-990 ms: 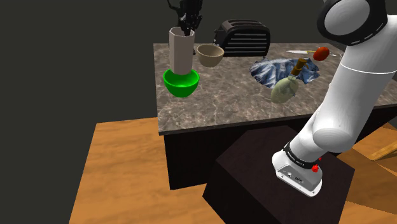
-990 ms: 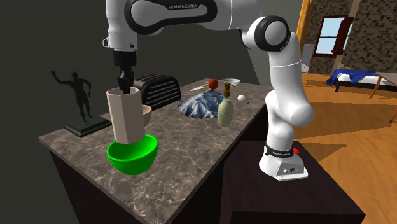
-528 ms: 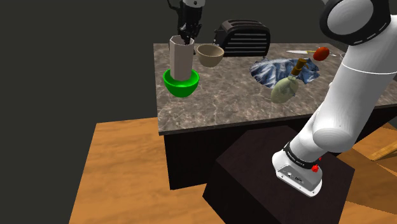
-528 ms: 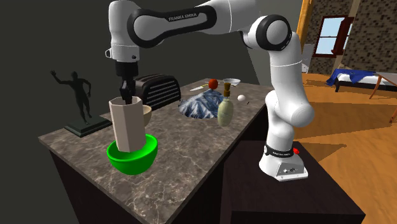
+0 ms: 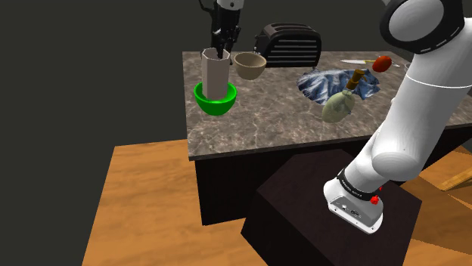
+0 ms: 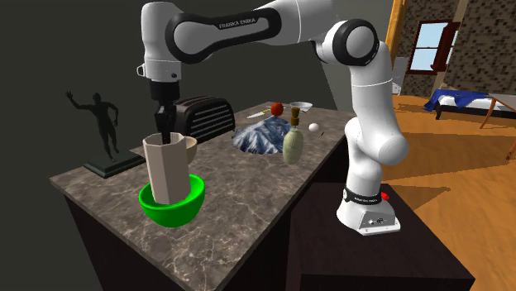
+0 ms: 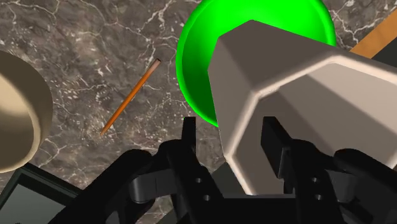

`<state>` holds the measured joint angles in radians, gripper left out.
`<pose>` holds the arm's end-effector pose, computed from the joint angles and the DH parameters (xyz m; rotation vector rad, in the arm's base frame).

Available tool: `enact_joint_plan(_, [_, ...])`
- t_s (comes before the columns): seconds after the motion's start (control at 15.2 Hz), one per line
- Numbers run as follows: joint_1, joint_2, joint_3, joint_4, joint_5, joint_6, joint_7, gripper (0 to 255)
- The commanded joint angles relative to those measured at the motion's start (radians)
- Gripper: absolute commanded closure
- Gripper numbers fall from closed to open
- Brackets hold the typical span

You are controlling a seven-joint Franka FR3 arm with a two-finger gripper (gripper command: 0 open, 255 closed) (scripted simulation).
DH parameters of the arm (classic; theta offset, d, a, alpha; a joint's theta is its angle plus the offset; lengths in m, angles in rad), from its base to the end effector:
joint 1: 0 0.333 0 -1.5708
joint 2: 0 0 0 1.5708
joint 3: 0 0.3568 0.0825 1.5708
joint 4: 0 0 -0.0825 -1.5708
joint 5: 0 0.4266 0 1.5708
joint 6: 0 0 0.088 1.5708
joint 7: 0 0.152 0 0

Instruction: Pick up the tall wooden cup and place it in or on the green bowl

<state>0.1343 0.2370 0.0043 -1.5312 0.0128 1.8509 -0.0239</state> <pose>0.6918 0.0978 0.5135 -3.1109 -0.2483 -0.1277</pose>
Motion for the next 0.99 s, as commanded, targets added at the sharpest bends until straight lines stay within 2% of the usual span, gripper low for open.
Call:
enact_joint_plan(0.0, [0.000,0.000,0.000,0.000,0.000,0.000,0.000,0])
enact_joint_plan(0.26, [0.000,0.000,0.000,0.000,0.000,0.000,0.000,0])
enact_joint_plan(0.53, [-0.001,-0.001,0.000,0.126,0.000,-0.127,0.000,0])
enact_joint_plan(0.92, [-0.001,-0.001,-0.001,0.126,0.000,-0.127,0.000,0])
